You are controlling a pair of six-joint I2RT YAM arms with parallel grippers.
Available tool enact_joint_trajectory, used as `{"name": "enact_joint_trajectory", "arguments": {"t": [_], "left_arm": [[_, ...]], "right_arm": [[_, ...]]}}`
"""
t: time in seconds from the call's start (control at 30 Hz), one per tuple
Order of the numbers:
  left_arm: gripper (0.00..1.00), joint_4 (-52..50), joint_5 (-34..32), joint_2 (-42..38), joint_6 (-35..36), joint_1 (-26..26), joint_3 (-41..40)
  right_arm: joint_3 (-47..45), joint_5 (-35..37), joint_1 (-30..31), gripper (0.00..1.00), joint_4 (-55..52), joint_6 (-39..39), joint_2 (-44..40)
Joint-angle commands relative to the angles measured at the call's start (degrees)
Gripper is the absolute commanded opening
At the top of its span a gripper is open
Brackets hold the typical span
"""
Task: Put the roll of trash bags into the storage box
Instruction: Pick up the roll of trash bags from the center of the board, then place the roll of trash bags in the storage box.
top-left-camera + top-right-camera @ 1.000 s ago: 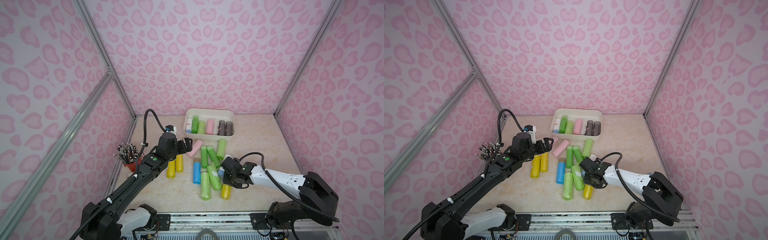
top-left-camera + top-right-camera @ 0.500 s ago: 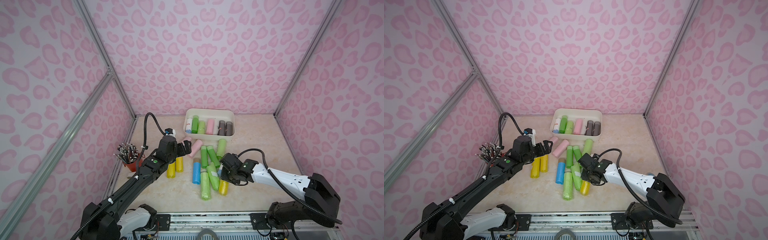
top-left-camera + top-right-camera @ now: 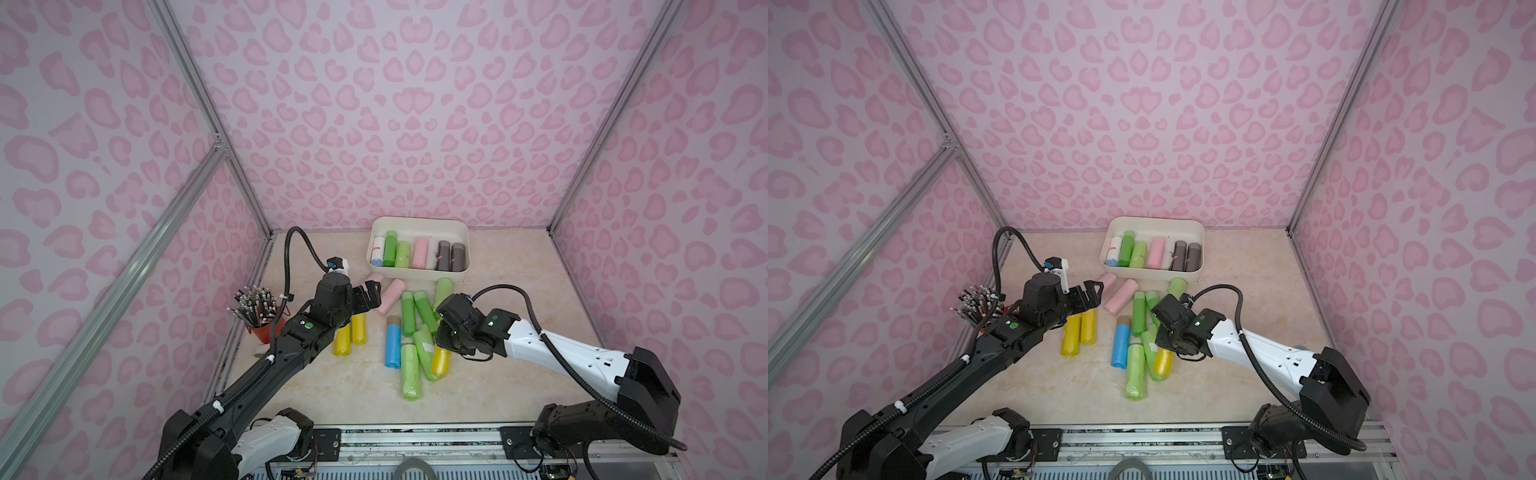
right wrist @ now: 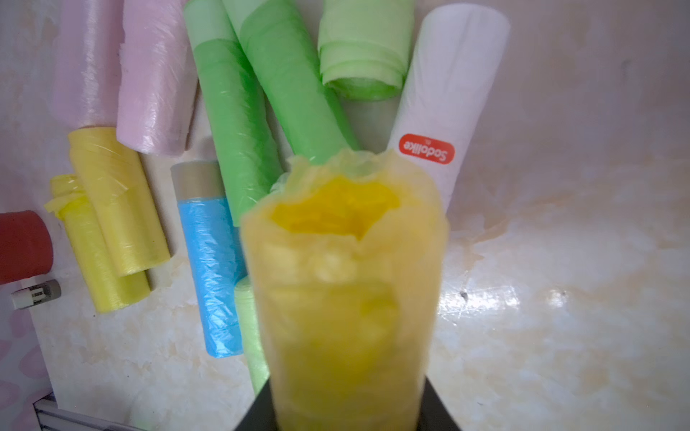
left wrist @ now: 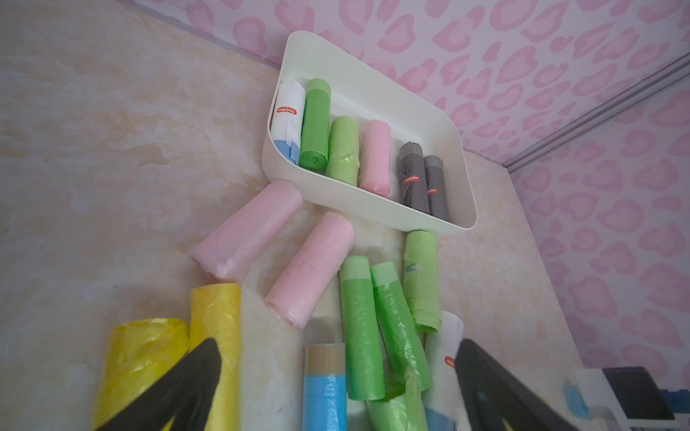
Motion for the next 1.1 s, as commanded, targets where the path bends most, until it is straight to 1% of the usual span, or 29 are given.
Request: {"name": "enact_joint_trajectory", "arguments": {"t": [0.0,0.33,0.6,0.67,0.77,0.9,1.07], "left_arm": [[1.00,0.93,-0.86,-0.84,0.26,0.24,-0.26],[1.00,-1.38,-1.59,-3.35,0.77,0.97,-0.78],[1.00,-2.74,-2.60,-6.07,0.16,1.51,-1.77],[1.00,-2.94,-2.69,-6.29,-0.18,1.64,-1.97],[1.00,-3.18,-2.51,-6.33,-0.52,1.59,-2.18],[1.00,-3.27,-3.04,-5.96,-0.55,1.77,-1.86],[1.00,-3.88,-3.37,-5.16,-0.20,2.03,-0.60]], "right_arm": [[1.90,0.85,-0.19,0.38,-0.22,-2.01,1.52],[9.84,-0.35,-2.28,0.36,-0.17,-7.01,7.63],[15.37,-2.25,-5.48,0.35,-0.22,-11.17,12.57],[17.03,-3.41,-6.70,0.32,-0.10,-12.57,14.18],[19.72,-4.80,-8.28,0.32,-0.56,-14.99,16.57],[23.67,-6.15,-10.73,0.24,-1.39,-18.06,20.06],[30.80,-7.06,-14.16,0.21,-3.18,-21.74,24.45]]}}
